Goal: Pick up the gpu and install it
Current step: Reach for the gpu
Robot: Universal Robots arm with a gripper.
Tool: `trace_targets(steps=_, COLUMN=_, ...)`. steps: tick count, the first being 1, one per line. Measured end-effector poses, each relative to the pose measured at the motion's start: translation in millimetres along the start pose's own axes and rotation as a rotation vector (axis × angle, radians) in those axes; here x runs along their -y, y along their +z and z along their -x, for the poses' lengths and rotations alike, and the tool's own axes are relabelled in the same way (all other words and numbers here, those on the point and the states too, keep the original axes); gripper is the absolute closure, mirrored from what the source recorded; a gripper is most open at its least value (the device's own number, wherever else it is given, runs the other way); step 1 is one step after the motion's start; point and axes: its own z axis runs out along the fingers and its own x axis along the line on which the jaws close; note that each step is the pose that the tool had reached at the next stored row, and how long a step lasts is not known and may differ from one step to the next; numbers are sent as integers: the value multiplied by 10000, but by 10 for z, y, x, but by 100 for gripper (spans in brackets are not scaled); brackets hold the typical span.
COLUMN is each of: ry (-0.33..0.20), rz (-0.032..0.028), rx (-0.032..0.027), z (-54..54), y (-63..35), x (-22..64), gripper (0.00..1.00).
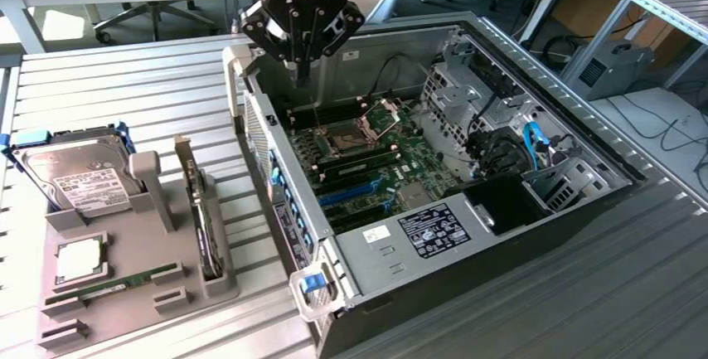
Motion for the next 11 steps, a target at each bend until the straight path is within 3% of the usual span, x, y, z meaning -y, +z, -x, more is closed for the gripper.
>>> trace_targets(steps=11, ry=1, rz=0, rx=0, z=-27, y=0, x=2, gripper=89)
